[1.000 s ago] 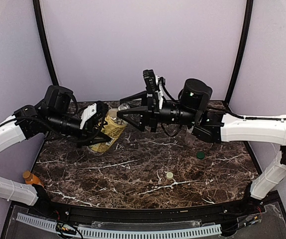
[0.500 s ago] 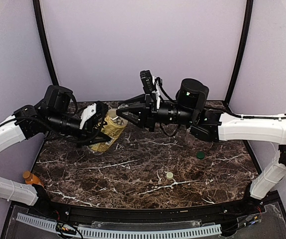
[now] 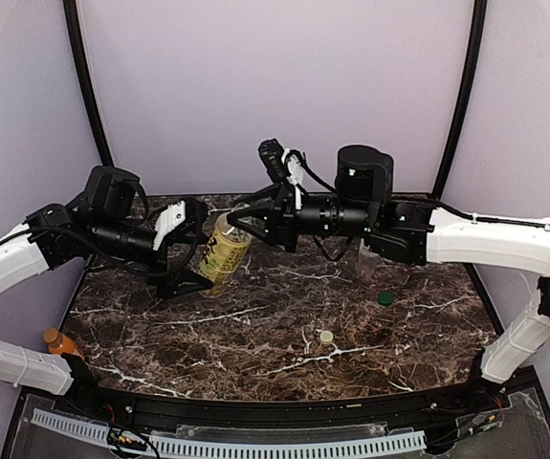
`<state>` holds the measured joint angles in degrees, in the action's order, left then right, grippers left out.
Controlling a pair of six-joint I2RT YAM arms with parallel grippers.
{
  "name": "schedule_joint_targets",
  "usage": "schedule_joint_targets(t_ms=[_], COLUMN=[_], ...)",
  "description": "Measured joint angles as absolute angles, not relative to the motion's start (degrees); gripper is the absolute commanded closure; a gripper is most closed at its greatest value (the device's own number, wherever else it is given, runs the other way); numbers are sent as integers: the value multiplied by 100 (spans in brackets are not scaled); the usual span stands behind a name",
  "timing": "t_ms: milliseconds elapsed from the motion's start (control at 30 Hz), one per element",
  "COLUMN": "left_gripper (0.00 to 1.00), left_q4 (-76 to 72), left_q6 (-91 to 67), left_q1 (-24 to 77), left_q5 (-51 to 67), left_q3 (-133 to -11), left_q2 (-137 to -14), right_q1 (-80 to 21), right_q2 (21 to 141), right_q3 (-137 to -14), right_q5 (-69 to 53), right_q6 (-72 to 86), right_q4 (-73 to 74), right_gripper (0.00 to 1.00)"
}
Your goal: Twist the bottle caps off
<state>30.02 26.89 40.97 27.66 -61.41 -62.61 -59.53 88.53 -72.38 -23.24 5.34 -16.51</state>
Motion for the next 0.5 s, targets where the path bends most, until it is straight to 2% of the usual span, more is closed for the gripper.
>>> schedule_joint_targets(t_ms=[167, 300, 500], left_gripper=[1, 1, 1], left_q4=[2891, 2707, 2571], left_q6=[2711, 2805, 2856], left_q1=[4097, 4097, 4097], left_q5=[2373, 1828, 1457], left_q3=[-6055, -5898, -5754], left_q2=[-6154, -6045, -6007], right_q1=[-5846, -5275, -4211], right_q2=[8840, 8840, 9111], right_q3=[-7975, -8313, -8093], right_q5=[-1076, 86, 436], right_q6=[290, 176, 21], right_q4=[-274, 499, 766], right_gripper=[100, 100, 100])
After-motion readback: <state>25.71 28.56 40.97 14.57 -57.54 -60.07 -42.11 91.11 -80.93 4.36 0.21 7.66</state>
